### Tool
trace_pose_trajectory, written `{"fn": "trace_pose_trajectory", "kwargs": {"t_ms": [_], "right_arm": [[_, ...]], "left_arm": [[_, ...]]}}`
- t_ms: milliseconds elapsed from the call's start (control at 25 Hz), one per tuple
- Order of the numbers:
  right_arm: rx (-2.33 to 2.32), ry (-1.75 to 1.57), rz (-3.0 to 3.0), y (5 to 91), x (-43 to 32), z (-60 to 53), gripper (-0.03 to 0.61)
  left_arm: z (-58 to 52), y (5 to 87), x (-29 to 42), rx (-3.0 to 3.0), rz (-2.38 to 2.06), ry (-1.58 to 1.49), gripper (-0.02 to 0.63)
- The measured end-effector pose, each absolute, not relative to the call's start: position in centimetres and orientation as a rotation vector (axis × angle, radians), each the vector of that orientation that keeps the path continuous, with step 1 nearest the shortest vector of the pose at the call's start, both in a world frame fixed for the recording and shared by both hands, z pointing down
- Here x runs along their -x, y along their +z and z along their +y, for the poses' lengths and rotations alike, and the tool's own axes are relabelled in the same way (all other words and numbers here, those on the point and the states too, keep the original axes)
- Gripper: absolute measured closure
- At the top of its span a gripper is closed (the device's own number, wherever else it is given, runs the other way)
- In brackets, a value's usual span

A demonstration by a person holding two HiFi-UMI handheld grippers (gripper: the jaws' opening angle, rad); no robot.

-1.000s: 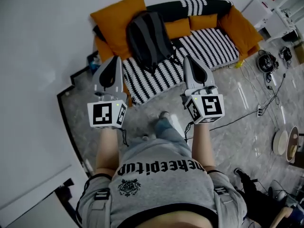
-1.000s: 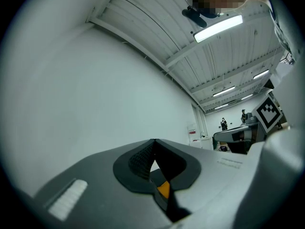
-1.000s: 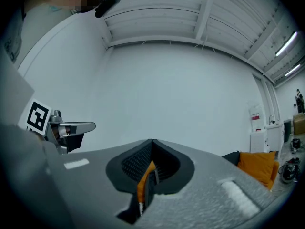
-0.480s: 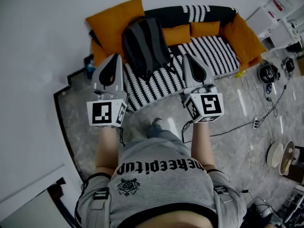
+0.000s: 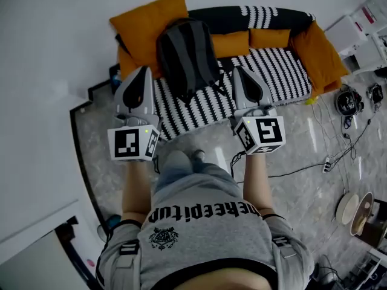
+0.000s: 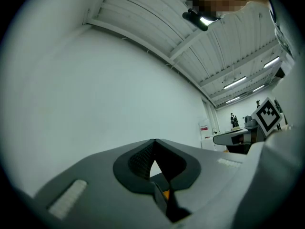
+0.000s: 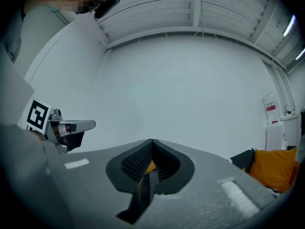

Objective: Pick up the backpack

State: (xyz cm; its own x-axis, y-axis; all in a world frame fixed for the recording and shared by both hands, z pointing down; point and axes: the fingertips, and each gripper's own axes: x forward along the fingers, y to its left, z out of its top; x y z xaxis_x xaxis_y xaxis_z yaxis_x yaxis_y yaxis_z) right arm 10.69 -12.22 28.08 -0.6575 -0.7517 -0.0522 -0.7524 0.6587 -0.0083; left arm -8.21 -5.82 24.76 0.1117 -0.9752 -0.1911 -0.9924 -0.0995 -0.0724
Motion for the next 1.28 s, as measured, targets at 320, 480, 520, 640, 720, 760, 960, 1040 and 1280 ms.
{"fn": "trace_pose_trajectory", "kwargs": {"t_ms": [320,480,520,640,720,760,960,1040,1280], "right_arm": [[1.261,-0.020,2.816,28.9,-10.3,-14.2,0.577],[1.272,-0.013,2.816,29.0,-9.6,-15.4,0.577],[1.277,-0.009,2.815,28.9,-9.5,-15.8,0.577],[1.296,0.002,2.810,28.7,-8.9,-17.1,0.577],[1.305,0.003,2.804,28.5,-8.5,-18.2,0.577],[1.310,0.004,2.801,28.4,-8.2,-18.8,0.577],[1.338,0.006,2.787,28.1,-6.6,-22.1,0.577],[1.349,0.005,2.783,28.1,-5.9,-23.5,0.577],[1.382,0.006,2.777,28.0,-3.8,-27.5,0.577]], "left_arm": [[-7.4,25.4,8.0,2.206,1.976,0.087,0.594],[-8.8,25.5,8.6,2.218,1.964,0.090,0.594],[-9.3,25.5,8.8,2.222,1.961,0.095,0.594],[-10.8,25.4,9.3,2.235,1.947,0.104,0.594],[-12.0,25.3,9.7,2.246,1.934,0.105,0.594],[-12.6,25.3,9.9,2.252,1.928,0.105,0.594],[-16.3,25.1,11.5,2.276,1.902,0.102,0.594],[-17.8,25.0,12.2,2.285,1.893,0.100,0.594],[-22.2,25.2,14.1,2.324,1.865,0.099,0.594]]}}
